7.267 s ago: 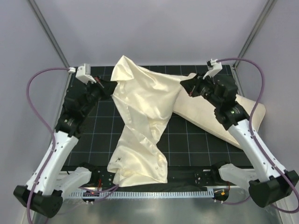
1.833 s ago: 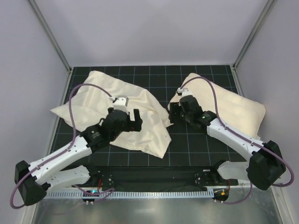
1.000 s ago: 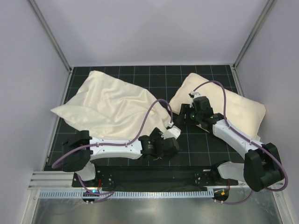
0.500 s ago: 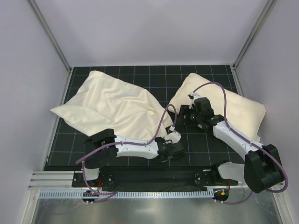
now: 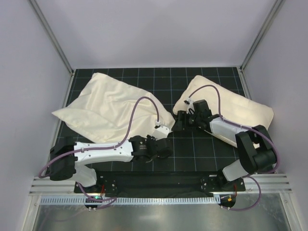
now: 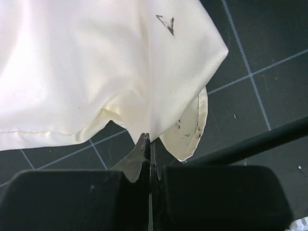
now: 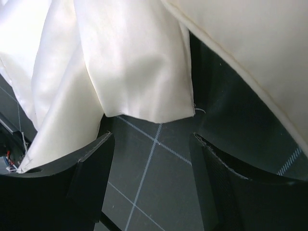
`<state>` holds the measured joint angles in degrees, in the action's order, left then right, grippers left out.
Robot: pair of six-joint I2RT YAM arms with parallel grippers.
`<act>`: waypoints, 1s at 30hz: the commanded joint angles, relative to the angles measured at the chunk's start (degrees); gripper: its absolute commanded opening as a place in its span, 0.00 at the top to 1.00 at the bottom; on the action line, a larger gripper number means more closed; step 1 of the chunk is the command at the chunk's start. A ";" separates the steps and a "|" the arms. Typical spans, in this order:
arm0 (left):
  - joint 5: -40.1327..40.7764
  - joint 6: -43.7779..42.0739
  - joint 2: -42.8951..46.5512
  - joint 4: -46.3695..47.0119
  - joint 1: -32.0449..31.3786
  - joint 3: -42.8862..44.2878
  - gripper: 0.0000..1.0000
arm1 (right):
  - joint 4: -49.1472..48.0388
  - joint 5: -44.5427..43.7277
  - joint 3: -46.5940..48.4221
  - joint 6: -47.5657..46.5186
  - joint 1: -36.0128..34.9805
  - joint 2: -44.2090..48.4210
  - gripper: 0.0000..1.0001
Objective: Put the pillow into the pillowcase
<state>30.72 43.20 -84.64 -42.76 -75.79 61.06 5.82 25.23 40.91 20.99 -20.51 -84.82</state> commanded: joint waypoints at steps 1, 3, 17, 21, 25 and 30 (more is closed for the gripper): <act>-1.10 1.36 0.79 -0.56 0.64 -1.82 1.00 | -5.47 2.98 4.18 0.80 -0.05 -2.45 0.30; -1.10 1.97 1.58 -0.74 0.64 -2.43 1.00 | -5.47 2.37 5.32 1.15 -0.32 -3.86 0.30; 0.92 3.38 14.15 -4.26 3.18 -7.18 1.00 | -3.45 -5.90 11.13 0.54 -5.77 -13.36 0.70; 1.18 3.12 15.12 -4.70 5.12 -8.93 1.00 | -1.70 -7.38 11.21 0.63 -6.03 -9.41 0.96; 1.80 3.56 14.86 -5.48 5.39 -9.82 1.00 | 8.46 -12.13 19.54 -2.52 -5.86 -6.94 0.96; 3.82 4.35 14.07 -7.42 5.39 -9.73 1.00 | 18.69 -19.42 37.73 -4.91 -5.07 -12.47 0.96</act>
<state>31.59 46.35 -70.48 -48.31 -70.43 50.96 19.25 11.92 69.04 18.83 -26.24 -96.18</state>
